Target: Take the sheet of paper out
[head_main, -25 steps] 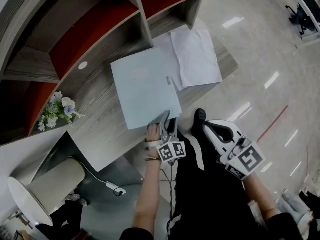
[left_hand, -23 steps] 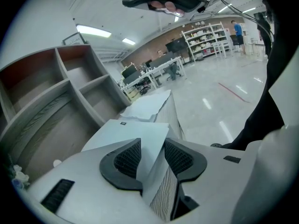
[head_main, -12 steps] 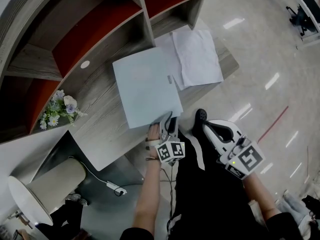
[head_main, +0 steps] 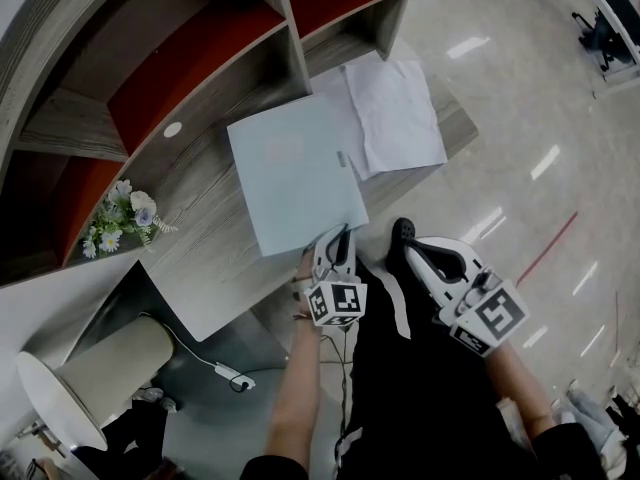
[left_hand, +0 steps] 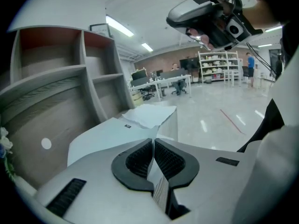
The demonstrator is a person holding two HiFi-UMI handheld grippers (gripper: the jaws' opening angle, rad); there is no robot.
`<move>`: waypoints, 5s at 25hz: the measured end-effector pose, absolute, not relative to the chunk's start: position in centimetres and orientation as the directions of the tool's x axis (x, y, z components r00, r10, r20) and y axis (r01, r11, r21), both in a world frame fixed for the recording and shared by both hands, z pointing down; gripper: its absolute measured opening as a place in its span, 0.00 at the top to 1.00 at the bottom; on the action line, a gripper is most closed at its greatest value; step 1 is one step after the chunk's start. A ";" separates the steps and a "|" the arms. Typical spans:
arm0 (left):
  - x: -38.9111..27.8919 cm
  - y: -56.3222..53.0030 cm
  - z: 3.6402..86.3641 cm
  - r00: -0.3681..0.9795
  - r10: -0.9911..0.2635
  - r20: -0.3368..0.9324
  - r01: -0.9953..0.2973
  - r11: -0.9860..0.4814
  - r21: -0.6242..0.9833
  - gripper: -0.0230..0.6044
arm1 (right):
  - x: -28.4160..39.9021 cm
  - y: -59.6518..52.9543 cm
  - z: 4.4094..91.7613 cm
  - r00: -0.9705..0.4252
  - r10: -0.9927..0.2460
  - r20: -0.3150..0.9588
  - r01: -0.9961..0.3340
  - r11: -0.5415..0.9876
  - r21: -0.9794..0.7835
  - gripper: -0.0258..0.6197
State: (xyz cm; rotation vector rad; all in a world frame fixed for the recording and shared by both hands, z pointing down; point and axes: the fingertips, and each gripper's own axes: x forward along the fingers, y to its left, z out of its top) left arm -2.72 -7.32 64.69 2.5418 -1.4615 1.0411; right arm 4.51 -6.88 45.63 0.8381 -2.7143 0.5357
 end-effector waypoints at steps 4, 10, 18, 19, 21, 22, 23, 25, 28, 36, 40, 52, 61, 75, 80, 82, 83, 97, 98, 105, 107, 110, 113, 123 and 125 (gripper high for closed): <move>-3.0 -7.4 64.0 0.347 -0.764 0.544 -0.805 -0.540 -0.245 0.92 | 4.4 -6.8 45.5 -0.804 -0.490 0.337 -0.581 0.768 -0.270 0.94; -3.7 -7.6 62.6 0.359 -0.779 0.514 -0.846 -0.504 -0.173 0.93 | 4.5 -7.0 45.1 -0.804 -0.497 0.327 -0.583 0.768 -0.265 0.94; -4.3 -7.3 62.0 0.399 -0.781 0.480 -0.876 -0.480 -0.053 0.93 | 4.4 -7.5 44.4 -0.804 -0.505 0.313 -0.584 0.769 -0.259 0.94; -4.4 -7.3 61.8 0.406 -0.782 0.474 -0.879 -0.477 -0.033 0.93 | 4.4 -7.6 44.4 -0.805 -0.505 0.312 -0.584 0.770 -0.258 0.94; -4.5 -7.3 61.5 0.419 -0.785 0.456 -0.885 -0.465 0.014 0.93 | 4.4 -7.6 44.2 -0.805 -0.507 0.309 -0.584 0.770 -0.257 0.94; -4.5 -7.3 61.2 0.425 -0.788 0.445 -0.888 -0.459 0.036 0.93 | 4.3 -7.6 44.2 -0.805 -0.507 0.309 -0.584 0.771 -0.256 0.94; -4.5 -7.3 60.9 0.430 -0.792 0.433 -0.889 -0.455 0.051 0.93 | 4.3 -7.6 44.1 -0.805 -0.507 0.308 -0.584 0.771 -0.255 0.94; -4.5 -7.4 60.1 0.431 -0.804 0.410 -0.892 -0.449 0.057 0.93 | 4.3 -7.6 44.1 -0.806 -0.507 0.307 -0.583 0.772 -0.254 0.94; -4.4 -7.6 59.1 0.422 -0.818 0.390 -0.897 -0.439 0.050 0.93 | 4.3 -7.5 44.0 -0.806 -0.506 0.309 -0.582 0.773 -0.252 0.94; -6.1 -7.5 55.6 0.375 -0.872 0.316 -0.927 -0.364 0.096 0.93 | 4.1 -7.1 43.2 -0.813 -0.505 0.291 -0.573 0.785 -0.238 0.94; -7.1 -7.0 54.2 0.345 -0.894 0.285 -0.938 -0.314 0.147 0.93 | 4.2 -6.7 42.6 -0.816 -0.504 0.284 -0.568 0.790 -0.232 0.94; -11.2 -5.6 51.5 0.219 -0.951 0.220 -0.937 -0.141 0.321 0.93 | 4.2 -6.7 41.2 -0.817 -0.516 0.256 -0.568 0.797 -0.205 0.94; -14.6 -3.5 50.3 0.106 -0.975 0.197 -0.912 -0.017 0.409 0.93 | 3.1 -6.9 39.8 -0.830 -0.505 0.238 -0.549 0.816 -0.180 0.94; -20.2 0.1 49.3 -0.091 -0.980 0.179 -0.828 0.174 0.533 0.93 | -1.4 -7.0 38.7 -0.863 -0.440 0.249 -0.480 0.867 -0.133 0.94; -22.0 1.3 49.4 -0.130 -0.976 0.175 -0.782 0.210 0.587 0.93 | -3.8 -6.8 39.3 -0.875 -0.400 0.274 -0.444 0.888 -0.120 0.94; -22.5 1.8 49.5 -0.140 -0.975 0.175 -0.771 0.218 0.599 0.93 | -4.7 -6.6 39.6 -0.876 -0.387 0.287 -0.432 0.894 -0.116 0.94; -22.8 2.1 49.5 -0.145 -0.974 0.175 -0.770 0.222 0.598 0.93 | -5.2 -6.5 39.8 -0.876 -0.380 0.295 -0.427 0.897 -0.113 0.94; -22.7 6.0 50.0 -0.191 -0.962 0.195 -0.712 0.273 0.647 0.94 | -11.7 -6.4 44.7 -0.872 -0.247 0.423 -0.311 0.947 -0.087 0.94; -22.6 6.3 50.0 -0.191 -0.961 0.199 -0.708 0.275 0.651 0.94 | -12.1 -6.4 45.3 -0.868 -0.231 0.439 -0.296 0.951 -0.087 0.94; -21.4 7.7 50.1 -0.198 -0.956 0.215 -0.706 0.292 0.645 0.94 | -14.5 -6.8 51.0 -0.815 -0.169 0.553 -0.252 0.965 -0.076 0.94; -21.1 7.9 50.1 -0.196 -0.956 0.220 -0.715 0.292 0.635 0.94 | -15.3 -6.8 52.4 -0.804 -0.156 0.573 -0.241 0.968 -0.075 0.93; -20.7 8.3 50.1 -0.193 -0.956 0.220 -0.718 0.290 0.633 0.94 | -16.5 -6.7 54.6 -0.783 -0.129 0.608 -0.216 0.974 -0.072 0.88; -20.2 8.6 50.2 -0.193 -0.956 0.221 -0.713 0.291 0.638 0.94 | -17.5 -6.6 57.2 -0.755 -0.102 0.648 -0.193 0.979 -0.070 0.87; -20.1 9.4 50.3 -0.204 -0.952 0.228 -0.714 0.304 0.631 0.94 | -19.3 -7.1 64.9 -0.627 -0.027 0.778 -0.152 0.985 -0.088 0.76; -19.9 9.5 50.4 -0.204 -0.951 0.231 -0.717 0.306 0.626 0.94 | -19.7 -7.3 66.0 -0.602 -0.023 0.798 -0.142 0.987 -0.079 0.76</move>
